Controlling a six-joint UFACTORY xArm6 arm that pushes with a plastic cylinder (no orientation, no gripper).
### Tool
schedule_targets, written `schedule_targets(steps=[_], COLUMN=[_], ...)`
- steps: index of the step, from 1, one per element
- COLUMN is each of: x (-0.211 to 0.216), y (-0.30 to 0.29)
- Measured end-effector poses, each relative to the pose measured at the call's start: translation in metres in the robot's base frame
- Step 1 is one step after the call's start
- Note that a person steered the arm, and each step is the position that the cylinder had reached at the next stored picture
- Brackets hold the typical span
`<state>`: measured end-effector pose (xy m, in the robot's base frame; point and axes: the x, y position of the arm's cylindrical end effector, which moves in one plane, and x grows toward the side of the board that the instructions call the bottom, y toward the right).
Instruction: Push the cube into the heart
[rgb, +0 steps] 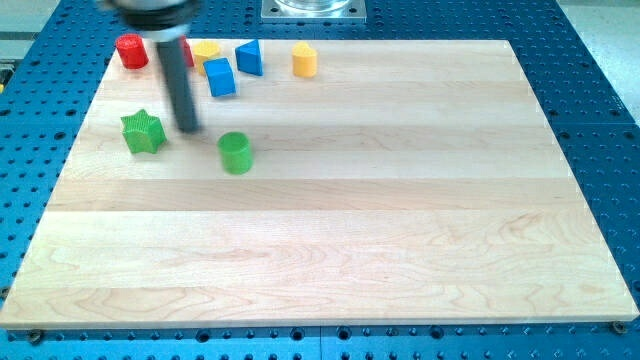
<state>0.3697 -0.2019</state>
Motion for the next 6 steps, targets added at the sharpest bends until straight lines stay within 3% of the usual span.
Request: schedule_targets(steps=[1,2,3,5,6], x=[-0.052,-0.077,-0.077,-0.071,-0.083], y=[-0.002,0.014,0.086,0.145,0.045])
